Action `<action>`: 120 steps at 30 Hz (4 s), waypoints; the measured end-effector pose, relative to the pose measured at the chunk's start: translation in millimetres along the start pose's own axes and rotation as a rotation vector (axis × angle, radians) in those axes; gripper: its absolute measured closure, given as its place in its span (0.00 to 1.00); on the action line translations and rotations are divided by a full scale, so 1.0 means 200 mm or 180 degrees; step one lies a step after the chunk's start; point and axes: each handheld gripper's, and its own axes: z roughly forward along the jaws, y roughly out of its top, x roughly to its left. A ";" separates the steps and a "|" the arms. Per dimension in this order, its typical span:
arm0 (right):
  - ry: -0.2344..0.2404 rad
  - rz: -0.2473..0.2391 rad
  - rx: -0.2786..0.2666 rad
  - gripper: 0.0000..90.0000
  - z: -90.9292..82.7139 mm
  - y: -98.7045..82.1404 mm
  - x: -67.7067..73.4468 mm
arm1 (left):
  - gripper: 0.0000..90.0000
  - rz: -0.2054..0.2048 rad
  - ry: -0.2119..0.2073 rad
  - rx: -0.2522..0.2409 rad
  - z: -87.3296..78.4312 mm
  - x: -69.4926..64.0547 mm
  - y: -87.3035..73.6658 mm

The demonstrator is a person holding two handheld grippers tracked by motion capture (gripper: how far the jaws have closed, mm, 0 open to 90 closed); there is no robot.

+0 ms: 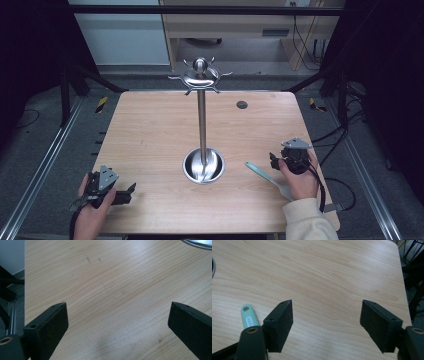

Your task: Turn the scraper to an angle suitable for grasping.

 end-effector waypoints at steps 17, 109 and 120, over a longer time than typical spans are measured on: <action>0.0434 -0.0146 0.0267 0.80 0.03 0.01 0.05 | 0.03 0.0058 -0.0010 0.0010 0.01 -0.02 0.01; 0.1605 -0.1989 0.1748 0.76 0.09 0.15 0.46 | 0.03 0.0244 -0.0008 0.0097 0.03 -0.05 0.02; 0.1653 -0.2021 0.1852 0.78 0.12 0.13 0.46 | 0.03 0.0250 -0.0007 0.0107 0.03 -0.05 0.02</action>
